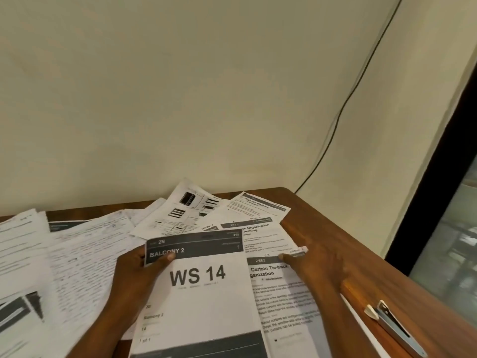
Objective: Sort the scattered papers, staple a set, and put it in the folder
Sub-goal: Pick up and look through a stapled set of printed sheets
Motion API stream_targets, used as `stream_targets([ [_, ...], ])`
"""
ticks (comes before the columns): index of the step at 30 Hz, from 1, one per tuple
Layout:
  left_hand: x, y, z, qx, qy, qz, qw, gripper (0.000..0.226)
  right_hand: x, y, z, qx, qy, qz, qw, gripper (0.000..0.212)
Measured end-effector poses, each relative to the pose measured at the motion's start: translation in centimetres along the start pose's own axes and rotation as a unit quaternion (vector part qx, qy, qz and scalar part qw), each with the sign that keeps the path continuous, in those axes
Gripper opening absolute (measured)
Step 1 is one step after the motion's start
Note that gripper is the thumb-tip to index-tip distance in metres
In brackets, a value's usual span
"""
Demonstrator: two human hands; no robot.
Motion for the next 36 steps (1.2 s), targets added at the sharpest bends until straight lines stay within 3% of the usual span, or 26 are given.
stream_targets([
  [7, -0.2, -0.2, 0.1, 0.032, -0.004, -0.003, 0.999, 0.02, -0.4, 1.1, -0.4, 0.038, -0.002, -0.007, 0.999, 0.115],
  [9, -0.3, -0.3, 0.0, 0.033, -0.002, -0.001, 0.999, 0.021, -0.5, 1.3, -0.4, 0.01, -0.007, -0.011, 1.0, 0.103],
  [14, -0.5, -0.5, -0.2, 0.018, 0.002, 0.0, 1.0, 0.021, 0.2, 0.4, 0.8, -0.143, -0.027, -0.017, 0.989, 0.05],
  [20, -0.5, -0.6, 0.0, 0.009, 0.003, 0.005, 1.0, 0.023, -0.1, 0.2, 1.2, -0.244, -0.027, -0.012, 0.969, 0.013],
  [36, -0.4, -0.5, -0.2, 0.029, 0.003, -0.004, 1.0, 0.018, -1.5, 1.2, 0.0, -0.377, -0.06, -0.023, 0.924, 0.009],
])
Point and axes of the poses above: each hand's wrist, its own x-axis away from the middle knuckle, its own z-axis out of the back of the hand, y = z × x, the point moved 5 cm from there along -x, towards the middle knuckle, and after that the axes turned 12 degrees about -x, right-handed, at the moved point
